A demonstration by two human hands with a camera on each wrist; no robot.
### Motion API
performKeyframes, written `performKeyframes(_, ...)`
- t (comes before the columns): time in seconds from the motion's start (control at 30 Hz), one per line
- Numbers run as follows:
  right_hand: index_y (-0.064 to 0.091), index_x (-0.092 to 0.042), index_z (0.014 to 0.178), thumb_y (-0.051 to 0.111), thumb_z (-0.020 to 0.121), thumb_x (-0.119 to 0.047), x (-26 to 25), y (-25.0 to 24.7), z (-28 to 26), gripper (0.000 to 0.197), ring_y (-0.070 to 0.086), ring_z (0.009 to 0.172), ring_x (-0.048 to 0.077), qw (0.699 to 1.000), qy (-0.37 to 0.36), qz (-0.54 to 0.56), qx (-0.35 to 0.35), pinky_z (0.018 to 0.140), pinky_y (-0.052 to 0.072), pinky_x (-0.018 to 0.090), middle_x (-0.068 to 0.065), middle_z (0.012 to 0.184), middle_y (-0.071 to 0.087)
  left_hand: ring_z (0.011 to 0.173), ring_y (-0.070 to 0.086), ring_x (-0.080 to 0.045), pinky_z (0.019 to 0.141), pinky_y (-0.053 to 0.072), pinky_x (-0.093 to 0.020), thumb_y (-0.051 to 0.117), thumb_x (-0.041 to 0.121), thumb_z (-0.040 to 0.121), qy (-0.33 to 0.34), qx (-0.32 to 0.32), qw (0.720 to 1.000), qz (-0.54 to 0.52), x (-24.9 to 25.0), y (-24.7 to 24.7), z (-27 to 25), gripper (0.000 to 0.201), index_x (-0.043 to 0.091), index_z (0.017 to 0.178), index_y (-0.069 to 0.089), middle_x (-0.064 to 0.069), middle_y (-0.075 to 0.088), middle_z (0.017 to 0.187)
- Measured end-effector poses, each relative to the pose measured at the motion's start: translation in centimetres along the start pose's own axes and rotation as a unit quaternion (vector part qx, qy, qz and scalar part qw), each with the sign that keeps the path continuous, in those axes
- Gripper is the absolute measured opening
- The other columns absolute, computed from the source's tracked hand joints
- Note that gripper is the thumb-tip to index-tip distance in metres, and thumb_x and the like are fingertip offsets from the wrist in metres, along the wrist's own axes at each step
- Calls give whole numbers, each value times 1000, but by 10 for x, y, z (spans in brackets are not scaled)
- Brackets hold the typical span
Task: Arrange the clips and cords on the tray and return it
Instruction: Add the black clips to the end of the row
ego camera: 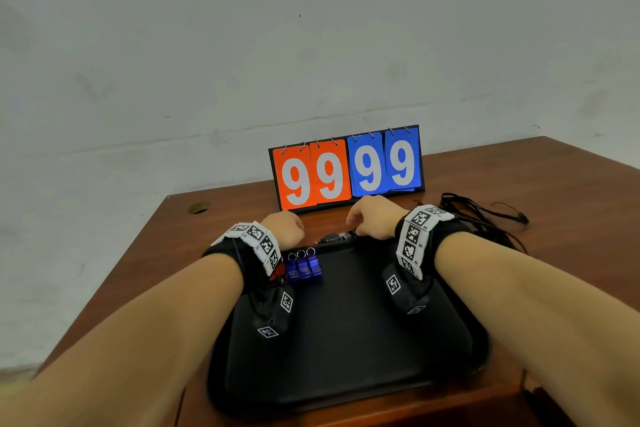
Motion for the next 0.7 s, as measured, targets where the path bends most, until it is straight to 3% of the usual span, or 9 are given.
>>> performKeyframes(0.17,67,-15,121,64,91,-9,2,3,5,31,60,112,19,1000,2,-1,-4,98,49,30,3,123,65,116,60,-23,94,46,-31,48,16,97,2,-11,1000,12,-1,5,3,33,8,121,69,-5,65,130)
performKeyframes(0.37,68,-13,121,62,92,-7,0,6,6,30,61,112,19,1000,-9,-1,-6,98,49,27,4,123,66,118,59,-24,91,45,-28,51,14,96,3,-6,1000,14,-2,7,5,32,8,122,69,-6,64,130)
performKeyframes(0.57,66,-14,123,59,94,-9,-3,9,7,30,59,115,20,1000,-12,-11,-26,98,47,27,4,127,63,117,59,-20,96,46,-29,56,14,93,6,44,999,-27,-12,3,8,30,18,120,69,0,62,133)
performKeyframes(0.7,68,-12,120,60,94,-9,-2,10,8,28,60,113,20,1000,-5,-8,-15,96,48,27,4,124,64,106,62,-18,90,49,-27,62,14,89,11,95,993,-63,-14,-1,5,18,20,105,69,0,66,118)
Point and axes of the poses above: each hand's wrist, its own z-axis towards the middle knuckle, its own y-axis out of the palm, x = y × z, the point moved 4 cm from there along z, towards the middle knuckle
